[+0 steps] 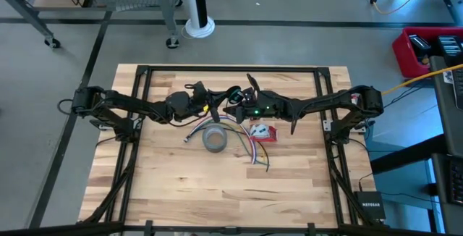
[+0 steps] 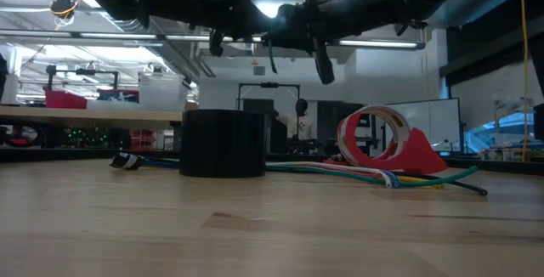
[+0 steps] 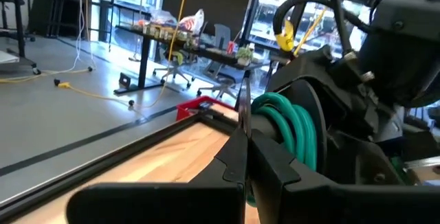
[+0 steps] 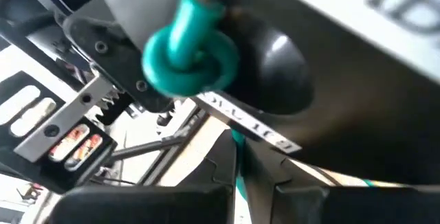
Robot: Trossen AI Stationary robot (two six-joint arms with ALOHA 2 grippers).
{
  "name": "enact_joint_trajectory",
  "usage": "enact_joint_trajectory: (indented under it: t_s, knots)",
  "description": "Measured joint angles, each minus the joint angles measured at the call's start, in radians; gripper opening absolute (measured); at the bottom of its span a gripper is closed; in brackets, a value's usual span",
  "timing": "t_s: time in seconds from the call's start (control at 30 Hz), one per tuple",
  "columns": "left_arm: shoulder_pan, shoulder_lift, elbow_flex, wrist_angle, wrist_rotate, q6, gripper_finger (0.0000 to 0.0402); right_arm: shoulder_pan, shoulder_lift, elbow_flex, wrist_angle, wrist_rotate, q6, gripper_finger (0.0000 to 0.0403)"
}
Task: Coil cords
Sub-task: Coil the green wire onto the black spool
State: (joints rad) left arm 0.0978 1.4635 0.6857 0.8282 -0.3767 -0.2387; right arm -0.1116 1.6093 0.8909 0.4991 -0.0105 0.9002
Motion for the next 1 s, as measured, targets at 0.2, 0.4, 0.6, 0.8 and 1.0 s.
enact_joint_trajectory:
  t_s: [0.2, 0.4, 0.6, 0.8, 1.0]
  knots:
    - [0.0, -0.019, 0.0, -0.07, -0.016, 0.003, 0.0, 0.0, 0.0, 0.0, -0.027, 0.006, -0.038, 0.0014]
    - [0.0, -0.121, 0.0, -0.23, -0.044, -0.008, 0.0, 0.0, 0.0, 0.0, -0.064, 0.056, -0.068, 0.0014]
    - [-0.005, -0.189, 0.0, -0.337, -0.037, -0.065, 0.0, 0.0, -0.001, 0.0, -0.055, 0.1, -0.098, 0.0014]
    - [-0.006, -0.199, 0.0, -0.342, -0.018, -0.069, 0.0, 0.0, -0.001, 0.0, -0.056, 0.104, -0.123, 0.0014]
    - [-0.006, -0.199, -0.001, -0.341, -0.016, -0.069, 0.0, 0.0, -0.001, 0.0, -0.078, 0.095, -0.124, 0.0031]
